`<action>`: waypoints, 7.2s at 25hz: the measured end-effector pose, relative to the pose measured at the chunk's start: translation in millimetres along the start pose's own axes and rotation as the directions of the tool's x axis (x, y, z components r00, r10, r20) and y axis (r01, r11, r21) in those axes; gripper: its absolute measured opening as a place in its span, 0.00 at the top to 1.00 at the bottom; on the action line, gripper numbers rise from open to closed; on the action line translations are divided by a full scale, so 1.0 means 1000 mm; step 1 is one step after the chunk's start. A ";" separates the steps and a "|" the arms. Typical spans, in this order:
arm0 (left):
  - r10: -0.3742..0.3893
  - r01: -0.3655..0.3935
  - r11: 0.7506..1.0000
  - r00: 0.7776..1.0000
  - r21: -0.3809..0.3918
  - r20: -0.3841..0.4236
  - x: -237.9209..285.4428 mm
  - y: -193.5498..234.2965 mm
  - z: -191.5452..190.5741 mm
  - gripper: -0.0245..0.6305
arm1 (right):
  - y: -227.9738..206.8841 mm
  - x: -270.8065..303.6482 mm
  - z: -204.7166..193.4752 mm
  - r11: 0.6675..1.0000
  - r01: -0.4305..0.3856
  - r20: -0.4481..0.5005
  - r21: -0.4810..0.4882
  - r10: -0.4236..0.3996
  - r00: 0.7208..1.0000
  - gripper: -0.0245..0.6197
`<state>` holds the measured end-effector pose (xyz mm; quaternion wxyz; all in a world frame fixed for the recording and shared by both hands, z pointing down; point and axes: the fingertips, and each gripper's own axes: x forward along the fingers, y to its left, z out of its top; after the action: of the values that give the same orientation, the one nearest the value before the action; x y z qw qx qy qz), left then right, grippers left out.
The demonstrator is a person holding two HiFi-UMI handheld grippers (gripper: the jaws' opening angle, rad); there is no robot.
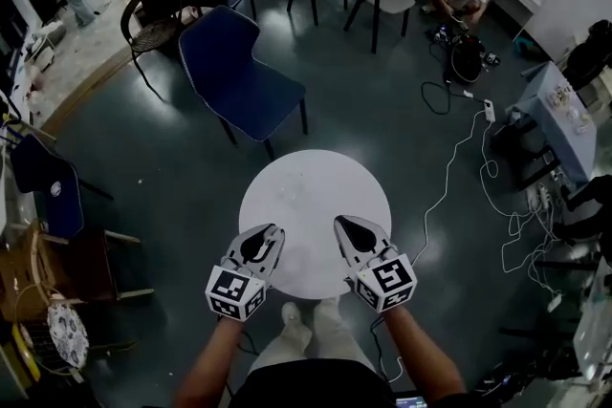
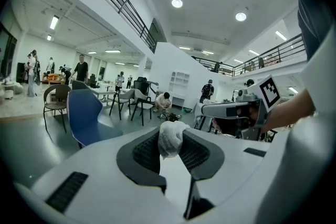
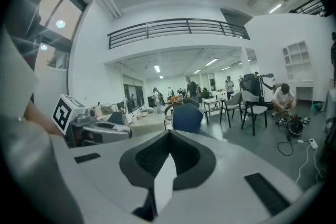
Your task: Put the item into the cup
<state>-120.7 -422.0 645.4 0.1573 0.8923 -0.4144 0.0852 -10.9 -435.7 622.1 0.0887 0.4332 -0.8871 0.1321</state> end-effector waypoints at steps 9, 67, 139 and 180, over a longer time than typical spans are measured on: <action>0.034 -0.033 0.999 0.996 0.014 -0.088 0.068 0.033 -0.033 0.83 | -0.033 0.023 -0.032 0.999 -0.027 -0.049 0.047 0.030 0.998 0.95; 0.171 -0.146 0.983 0.944 0.108 -0.283 0.198 0.113 -0.125 0.80 | -0.083 0.025 -0.128 0.994 -0.038 -0.179 0.106 0.057 0.982 0.95; 0.040 -0.075 0.988 0.968 0.133 0.248 -0.206 -0.066 0.090 0.94 | 0.177 -0.096 0.092 0.984 -0.013 0.164 -0.176 0.043 0.986 0.95; 0.041 -0.098 0.979 0.954 0.180 0.296 -0.229 -0.352 0.069 0.94 | 0.137 -0.376 0.052 0.983 -0.031 0.235 -0.179 0.073 0.969 0.95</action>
<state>3.7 -69.5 442.3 0.0047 0.8910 -0.4540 -0.0015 107.4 -91.2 449.0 0.0145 0.4131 -0.9106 0.0031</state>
